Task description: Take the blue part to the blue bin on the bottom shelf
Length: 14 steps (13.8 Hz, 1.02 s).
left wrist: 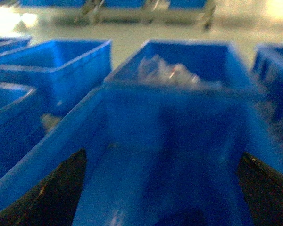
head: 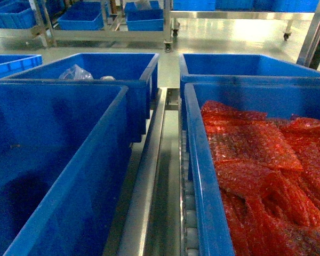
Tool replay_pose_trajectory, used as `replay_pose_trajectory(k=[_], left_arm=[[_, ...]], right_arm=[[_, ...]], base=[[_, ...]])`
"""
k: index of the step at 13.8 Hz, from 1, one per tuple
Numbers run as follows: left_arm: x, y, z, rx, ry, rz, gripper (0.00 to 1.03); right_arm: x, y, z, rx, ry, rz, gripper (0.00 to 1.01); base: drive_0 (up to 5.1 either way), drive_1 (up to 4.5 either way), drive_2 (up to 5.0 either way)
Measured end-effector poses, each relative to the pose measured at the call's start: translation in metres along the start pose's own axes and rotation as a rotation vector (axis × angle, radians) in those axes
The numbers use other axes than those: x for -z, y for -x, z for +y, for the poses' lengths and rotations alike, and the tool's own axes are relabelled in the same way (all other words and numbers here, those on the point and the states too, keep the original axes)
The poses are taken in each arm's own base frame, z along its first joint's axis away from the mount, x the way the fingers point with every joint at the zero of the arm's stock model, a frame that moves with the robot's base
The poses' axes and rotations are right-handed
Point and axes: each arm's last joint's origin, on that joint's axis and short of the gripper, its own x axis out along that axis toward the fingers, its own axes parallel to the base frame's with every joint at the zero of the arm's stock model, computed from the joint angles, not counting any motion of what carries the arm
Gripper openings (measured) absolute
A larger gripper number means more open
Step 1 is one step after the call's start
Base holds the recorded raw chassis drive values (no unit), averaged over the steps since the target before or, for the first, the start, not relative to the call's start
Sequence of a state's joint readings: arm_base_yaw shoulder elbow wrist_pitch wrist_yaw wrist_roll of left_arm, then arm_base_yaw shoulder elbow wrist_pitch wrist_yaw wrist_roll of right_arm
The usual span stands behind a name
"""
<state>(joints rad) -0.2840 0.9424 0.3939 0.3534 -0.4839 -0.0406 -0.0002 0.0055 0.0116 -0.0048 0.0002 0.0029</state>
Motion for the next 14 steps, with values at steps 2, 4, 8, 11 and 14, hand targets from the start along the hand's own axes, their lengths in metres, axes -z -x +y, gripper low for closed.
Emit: replay_pose_trajectory(k=[2, 4, 8, 11, 14], left_arm=[[0.013, 0.007, 0.013, 0.172, 0.05, -0.163, 0.72], [0.027, 0.016, 0.023, 0.2, 0.049, -0.168, 0.47], [0.055, 0.04, 0.051, 0.201, 0.047, -0.167, 0.02], [0.06, 0.046, 0.051, 0.206, 0.048, -0.186, 0.02], [0.066, 0.05, 0.052, 0.206, 0.047, -0.177, 0.02]], right_arm=[[0.0, 0.0, 0.0, 0.0, 0.0, 0.001, 0.98], [0.0, 0.0, 0.0, 0.0, 0.0, 0.0, 0.98], [0.0, 0.0, 0.0, 0.0, 0.0, 0.0, 0.98], [0.0, 0.0, 0.0, 0.0, 0.0, 0.0, 0.98], [0.0, 0.0, 0.0, 0.0, 0.0, 0.0, 0.98]], base=[[0.0, 0.0, 0.0], [0.0, 0.0, 0.0], [0.0, 0.0, 0.0], [0.0, 0.0, 0.0], [0.0, 0.0, 0.0]])
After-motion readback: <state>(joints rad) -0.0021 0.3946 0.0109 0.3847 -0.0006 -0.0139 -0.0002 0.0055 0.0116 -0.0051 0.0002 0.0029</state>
